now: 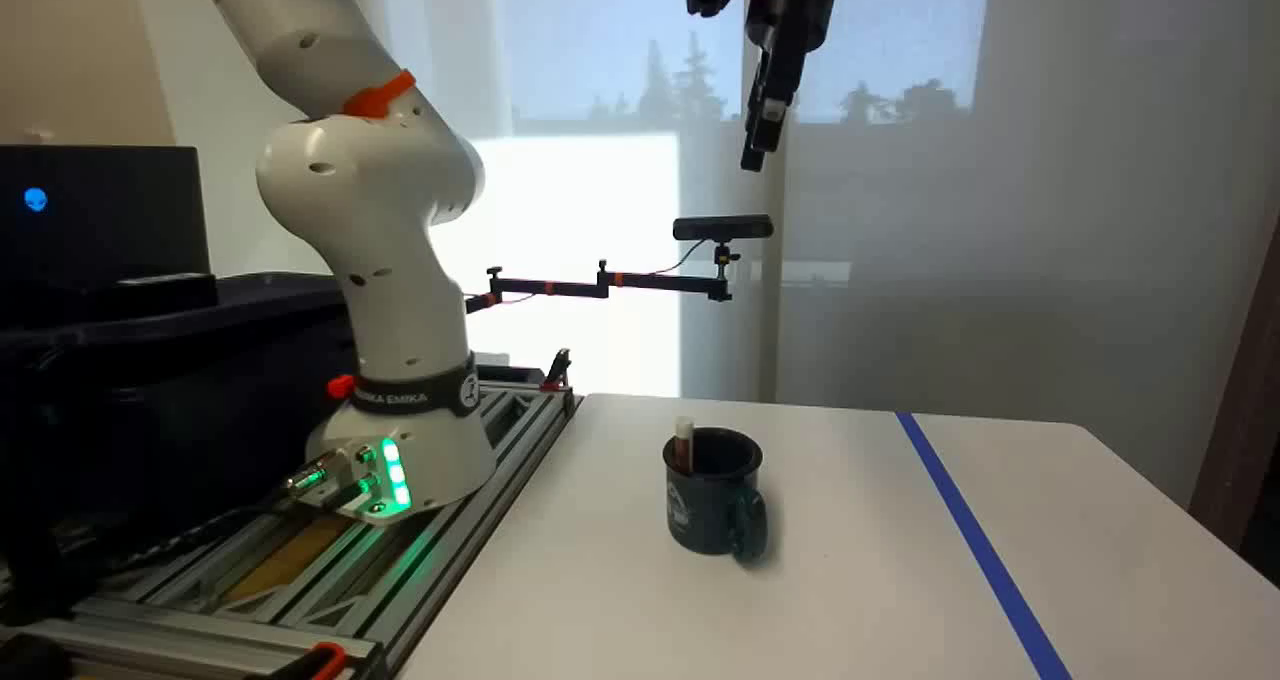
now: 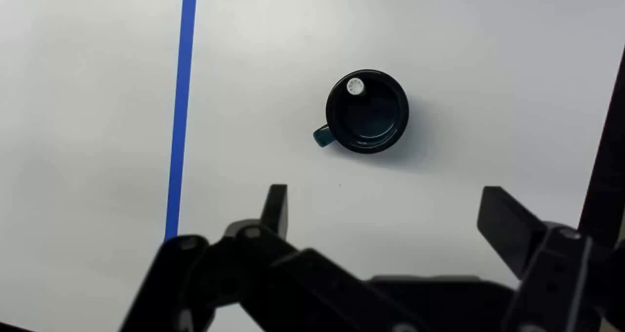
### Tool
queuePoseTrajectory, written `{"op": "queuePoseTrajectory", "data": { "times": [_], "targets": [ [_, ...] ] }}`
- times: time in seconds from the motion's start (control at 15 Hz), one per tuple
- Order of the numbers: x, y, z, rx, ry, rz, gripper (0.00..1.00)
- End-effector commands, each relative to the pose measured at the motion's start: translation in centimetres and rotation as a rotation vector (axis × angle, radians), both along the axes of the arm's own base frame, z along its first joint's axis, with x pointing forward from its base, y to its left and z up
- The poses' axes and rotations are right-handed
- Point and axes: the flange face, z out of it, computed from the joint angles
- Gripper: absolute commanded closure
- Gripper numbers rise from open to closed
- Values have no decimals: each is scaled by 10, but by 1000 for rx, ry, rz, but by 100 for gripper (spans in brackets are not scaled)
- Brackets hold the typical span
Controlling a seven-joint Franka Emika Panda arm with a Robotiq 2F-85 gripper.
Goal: Remove the marker from the cup
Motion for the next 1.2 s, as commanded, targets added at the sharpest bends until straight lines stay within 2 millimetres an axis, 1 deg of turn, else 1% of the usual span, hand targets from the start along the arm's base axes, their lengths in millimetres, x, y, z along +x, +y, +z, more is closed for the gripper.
{"op": "queuePoseTrajectory", "data": {
  "times": [0.0, 0.4, 0.73, 1.13],
  "targets": [
    [0, 0, 0, 0, 1, 0, 0],
    [0, 0, 1, 0, 0, 0, 0],
    [11, -5, -31, -3, 82, -13, 0],
    [22, -14, -81, -3, 202, -20, 0]
  ]
}}
